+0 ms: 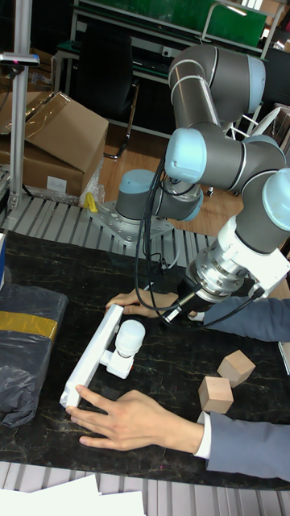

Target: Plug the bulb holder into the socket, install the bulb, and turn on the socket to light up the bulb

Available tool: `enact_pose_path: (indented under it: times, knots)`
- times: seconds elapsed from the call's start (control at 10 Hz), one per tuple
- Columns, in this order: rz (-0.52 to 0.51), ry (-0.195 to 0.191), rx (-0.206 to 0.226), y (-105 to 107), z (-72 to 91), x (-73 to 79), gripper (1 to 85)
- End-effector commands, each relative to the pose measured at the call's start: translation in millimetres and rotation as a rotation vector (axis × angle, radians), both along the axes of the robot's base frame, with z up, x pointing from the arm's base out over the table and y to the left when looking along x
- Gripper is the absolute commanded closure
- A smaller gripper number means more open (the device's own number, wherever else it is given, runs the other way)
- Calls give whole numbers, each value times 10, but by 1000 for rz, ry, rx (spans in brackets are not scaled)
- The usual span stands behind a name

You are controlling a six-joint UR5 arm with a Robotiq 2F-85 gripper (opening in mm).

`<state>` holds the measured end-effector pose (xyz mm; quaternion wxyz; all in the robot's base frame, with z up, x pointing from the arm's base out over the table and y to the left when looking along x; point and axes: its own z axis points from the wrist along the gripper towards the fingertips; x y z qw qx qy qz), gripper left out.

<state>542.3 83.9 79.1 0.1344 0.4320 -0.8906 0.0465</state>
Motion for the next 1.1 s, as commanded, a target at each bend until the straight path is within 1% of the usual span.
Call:
enact_pose_path:
  times: [0.0, 0.1, 0.2, 0.3, 0.4, 0.5, 0.6, 0.7, 0.8, 0.9, 1.0]
  knots:
    - [24, -23, 0, 74, -221, -15, 780]
    - [26, -41, -27, 36, -312, -24, 763]
    - [9, -12, -56, -20, -312, -130, 763]
    - [10, 6, -69, -51, -269, -181, 763]
    - [13, 6, -65, -36, -259, -213, 763]
    - [16, -36, -82, -63, -300, -173, 763]
    - [-4, -63, -107, -100, -297, -205, 767]
    - [-18, -72, -142, -177, -224, -242, 767]
    - [22, -98, -212, -366, -106, -174, 790]
    - [45, -97, -224, -399, -101, -193, 807]
    - [57, -88, -214, -374, -134, -249, 840]
